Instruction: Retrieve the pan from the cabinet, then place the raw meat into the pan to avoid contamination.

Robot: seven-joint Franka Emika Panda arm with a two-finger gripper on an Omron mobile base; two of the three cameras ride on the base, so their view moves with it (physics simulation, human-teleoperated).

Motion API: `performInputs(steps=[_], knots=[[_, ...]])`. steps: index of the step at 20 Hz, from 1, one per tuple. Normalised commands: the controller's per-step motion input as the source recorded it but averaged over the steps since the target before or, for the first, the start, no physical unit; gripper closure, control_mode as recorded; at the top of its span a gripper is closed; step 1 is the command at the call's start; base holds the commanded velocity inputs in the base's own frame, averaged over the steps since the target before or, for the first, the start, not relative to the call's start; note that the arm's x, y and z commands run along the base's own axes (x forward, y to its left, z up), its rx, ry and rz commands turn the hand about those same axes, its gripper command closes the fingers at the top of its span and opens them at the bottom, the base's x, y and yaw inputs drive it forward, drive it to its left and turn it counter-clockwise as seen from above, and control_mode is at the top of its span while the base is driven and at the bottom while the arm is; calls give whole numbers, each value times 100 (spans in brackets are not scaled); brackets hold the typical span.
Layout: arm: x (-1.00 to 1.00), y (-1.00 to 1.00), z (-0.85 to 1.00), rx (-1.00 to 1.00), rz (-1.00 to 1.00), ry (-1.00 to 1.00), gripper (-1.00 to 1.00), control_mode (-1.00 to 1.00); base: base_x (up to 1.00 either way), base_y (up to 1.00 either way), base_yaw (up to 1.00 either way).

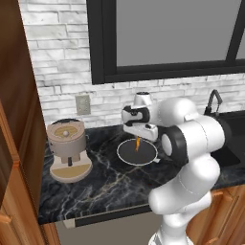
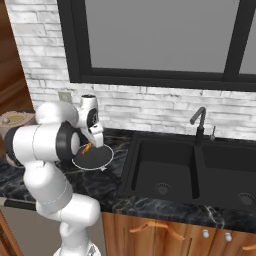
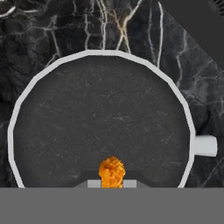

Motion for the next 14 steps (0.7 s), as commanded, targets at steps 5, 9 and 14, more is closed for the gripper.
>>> performInputs(steps=[5, 9, 14], knots=[[6, 0, -34, 0, -13, 0, 100, -100, 0, 0, 0], [0, 0, -18, 0, -10, 0, 100, -100, 0, 0, 0], [0, 0, -23, 0, -12, 1, 100, -100, 0, 0, 0]])
